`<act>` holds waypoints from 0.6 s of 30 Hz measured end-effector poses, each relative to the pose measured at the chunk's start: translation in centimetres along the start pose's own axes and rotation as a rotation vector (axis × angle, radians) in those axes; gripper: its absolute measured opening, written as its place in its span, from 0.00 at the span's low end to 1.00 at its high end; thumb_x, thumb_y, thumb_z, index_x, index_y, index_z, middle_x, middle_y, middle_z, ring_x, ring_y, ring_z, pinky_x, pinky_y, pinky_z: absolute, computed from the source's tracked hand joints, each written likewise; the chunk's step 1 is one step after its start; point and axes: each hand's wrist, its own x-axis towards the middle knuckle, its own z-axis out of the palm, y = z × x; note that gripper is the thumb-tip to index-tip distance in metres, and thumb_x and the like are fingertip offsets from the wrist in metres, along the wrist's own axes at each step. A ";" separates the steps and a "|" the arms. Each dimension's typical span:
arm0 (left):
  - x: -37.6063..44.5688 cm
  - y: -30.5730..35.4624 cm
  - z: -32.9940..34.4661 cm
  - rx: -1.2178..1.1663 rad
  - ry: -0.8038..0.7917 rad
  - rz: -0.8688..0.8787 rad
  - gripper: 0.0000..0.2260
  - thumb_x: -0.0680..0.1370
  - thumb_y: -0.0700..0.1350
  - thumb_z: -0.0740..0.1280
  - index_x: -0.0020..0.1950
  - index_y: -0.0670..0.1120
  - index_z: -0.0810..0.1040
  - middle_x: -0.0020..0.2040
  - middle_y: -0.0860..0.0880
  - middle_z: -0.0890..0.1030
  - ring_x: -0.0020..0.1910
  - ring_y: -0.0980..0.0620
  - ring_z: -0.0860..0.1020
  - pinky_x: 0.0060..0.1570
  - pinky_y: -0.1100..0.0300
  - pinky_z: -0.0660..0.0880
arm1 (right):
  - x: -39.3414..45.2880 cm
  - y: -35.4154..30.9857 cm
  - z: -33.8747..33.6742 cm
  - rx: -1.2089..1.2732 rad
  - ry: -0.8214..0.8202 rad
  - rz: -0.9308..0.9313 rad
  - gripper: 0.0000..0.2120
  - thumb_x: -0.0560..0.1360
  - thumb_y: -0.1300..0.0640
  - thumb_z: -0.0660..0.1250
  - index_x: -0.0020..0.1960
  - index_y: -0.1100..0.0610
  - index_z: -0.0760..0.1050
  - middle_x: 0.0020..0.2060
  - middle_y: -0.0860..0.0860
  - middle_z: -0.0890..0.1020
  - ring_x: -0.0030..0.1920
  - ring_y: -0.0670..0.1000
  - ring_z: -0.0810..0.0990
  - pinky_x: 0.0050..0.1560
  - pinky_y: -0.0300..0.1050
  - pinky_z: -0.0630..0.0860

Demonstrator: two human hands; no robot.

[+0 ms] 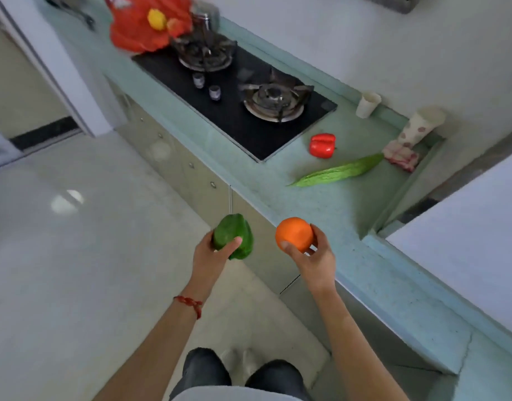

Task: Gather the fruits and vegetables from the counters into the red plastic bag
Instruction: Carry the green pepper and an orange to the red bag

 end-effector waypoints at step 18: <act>-4.5 -4.7 -15.9 -0.296 0.643 -0.115 0.19 0.71 0.44 0.72 0.60 0.44 0.74 0.53 0.46 0.79 0.48 0.53 0.77 0.38 0.67 0.71 | -2.5 -4.8 17.6 -0.090 -0.646 -0.243 0.34 0.64 0.54 0.77 0.67 0.55 0.68 0.57 0.50 0.75 0.52 0.51 0.76 0.54 0.46 0.76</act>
